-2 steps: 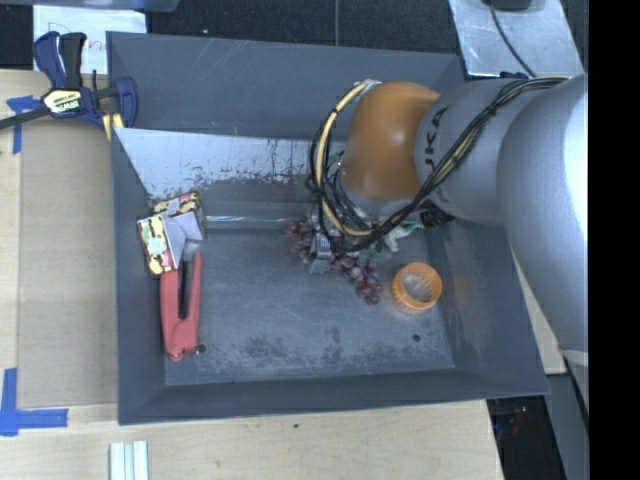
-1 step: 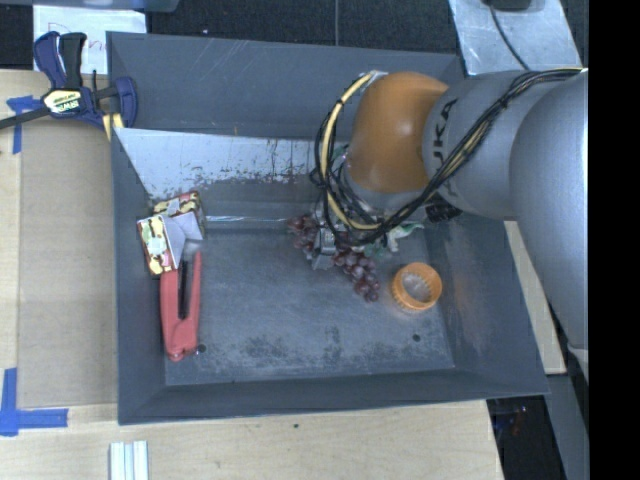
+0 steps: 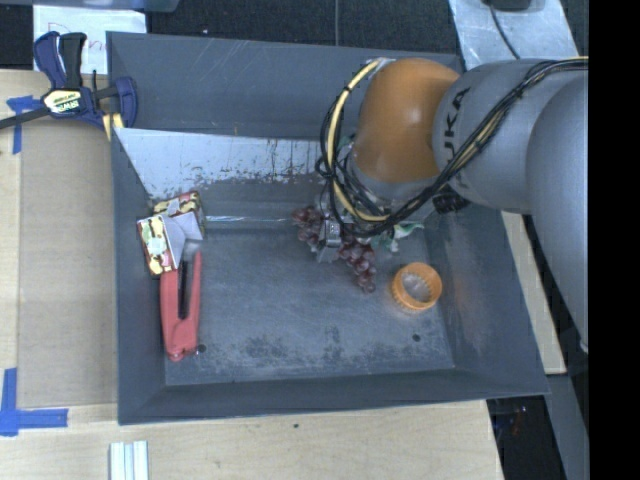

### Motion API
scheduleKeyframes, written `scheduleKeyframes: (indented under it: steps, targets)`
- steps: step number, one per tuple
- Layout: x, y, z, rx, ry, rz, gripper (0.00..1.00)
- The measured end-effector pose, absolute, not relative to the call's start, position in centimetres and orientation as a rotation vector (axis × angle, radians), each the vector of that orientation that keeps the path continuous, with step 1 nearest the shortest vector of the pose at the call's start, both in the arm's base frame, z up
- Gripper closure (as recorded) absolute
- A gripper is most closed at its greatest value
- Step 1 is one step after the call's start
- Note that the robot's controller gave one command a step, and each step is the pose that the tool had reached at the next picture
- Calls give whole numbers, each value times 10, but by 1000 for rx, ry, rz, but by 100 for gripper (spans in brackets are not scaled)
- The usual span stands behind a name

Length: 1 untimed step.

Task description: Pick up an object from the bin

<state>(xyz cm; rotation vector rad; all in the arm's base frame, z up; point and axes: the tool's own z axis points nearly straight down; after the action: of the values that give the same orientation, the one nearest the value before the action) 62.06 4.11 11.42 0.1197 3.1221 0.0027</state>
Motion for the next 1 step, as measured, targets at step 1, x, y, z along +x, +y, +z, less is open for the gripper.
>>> scheduleKeyframes:
  steps: [1]
  targets:
    - [621, 41, 132, 119, 3121, 3, 100]
